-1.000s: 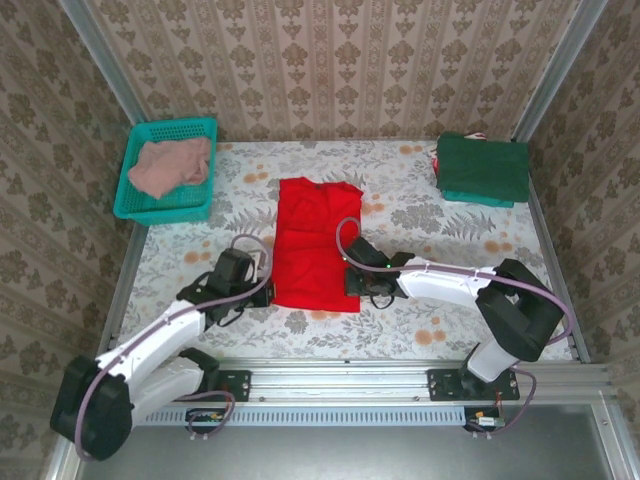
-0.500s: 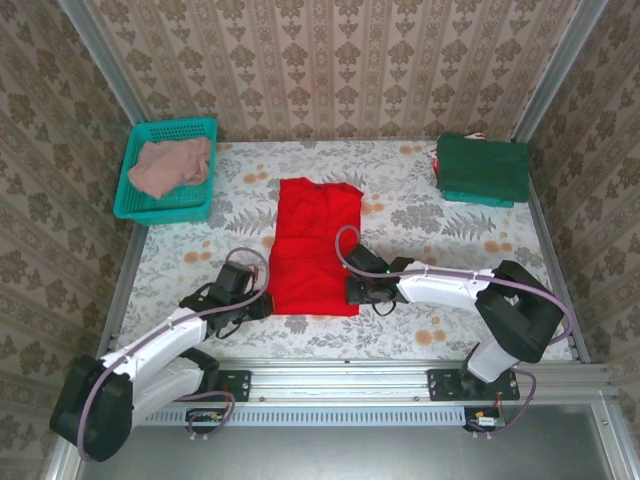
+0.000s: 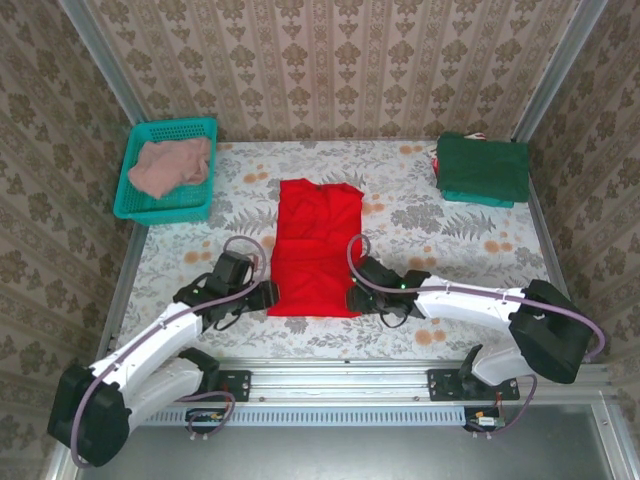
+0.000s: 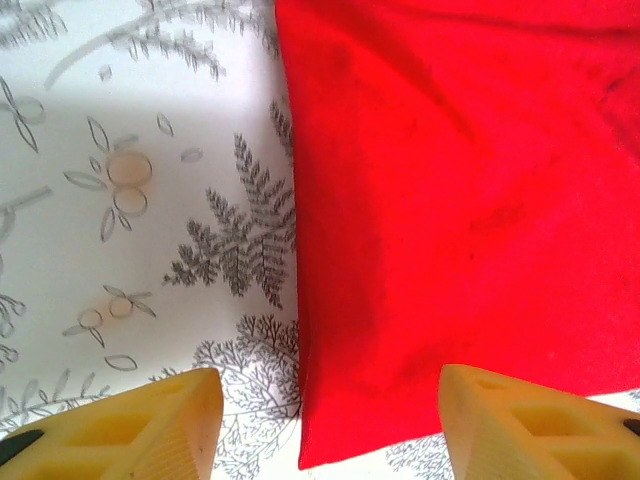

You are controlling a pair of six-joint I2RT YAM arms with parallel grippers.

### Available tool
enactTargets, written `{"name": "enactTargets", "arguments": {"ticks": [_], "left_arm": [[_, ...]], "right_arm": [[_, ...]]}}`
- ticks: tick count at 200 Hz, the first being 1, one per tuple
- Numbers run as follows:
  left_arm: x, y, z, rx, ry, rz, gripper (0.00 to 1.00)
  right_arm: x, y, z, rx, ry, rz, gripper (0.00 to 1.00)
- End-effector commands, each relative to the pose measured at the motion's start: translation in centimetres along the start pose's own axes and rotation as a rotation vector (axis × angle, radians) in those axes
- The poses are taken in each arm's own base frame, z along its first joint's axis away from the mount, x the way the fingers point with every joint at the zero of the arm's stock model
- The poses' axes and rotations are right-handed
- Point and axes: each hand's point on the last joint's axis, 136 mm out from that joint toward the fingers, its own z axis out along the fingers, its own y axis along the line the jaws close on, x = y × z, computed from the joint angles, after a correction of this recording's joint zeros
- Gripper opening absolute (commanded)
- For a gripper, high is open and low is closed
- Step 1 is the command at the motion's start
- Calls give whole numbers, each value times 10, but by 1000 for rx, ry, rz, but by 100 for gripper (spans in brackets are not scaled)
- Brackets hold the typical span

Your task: Fold and stack the t-shirts

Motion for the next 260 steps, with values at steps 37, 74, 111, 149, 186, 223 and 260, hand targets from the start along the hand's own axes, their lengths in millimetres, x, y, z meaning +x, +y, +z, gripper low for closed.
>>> {"name": "enactTargets", "arguments": {"ticks": [37, 74, 111, 149, 186, 223, 260], "left_arm": [[27, 5, 13, 45, 39, -71, 65], [30, 10, 17, 27, 45, -76, 66], [26, 5, 21, 61, 25, -97, 58], [25, -7, 19, 122, 32, -105, 52], [34, -8, 21, 129, 76, -102, 61], [53, -3, 21, 123, 114, -125, 50], [55, -8, 23, 140, 98, -120, 48]], "right_arm": [[19, -1, 21, 70, 39, 20, 47], [16, 0, 24, 89, 32, 9, 46], [-6, 23, 10, 0, -58, 20, 46], [-7, 17, 16, 69, -56, 41, 56], [5, 5, 26, 122, -23, 42, 55], [16, 8, 30, 145, 9, 17, 53], [20, 6, 34, 158, 15, 23, 30]]}}
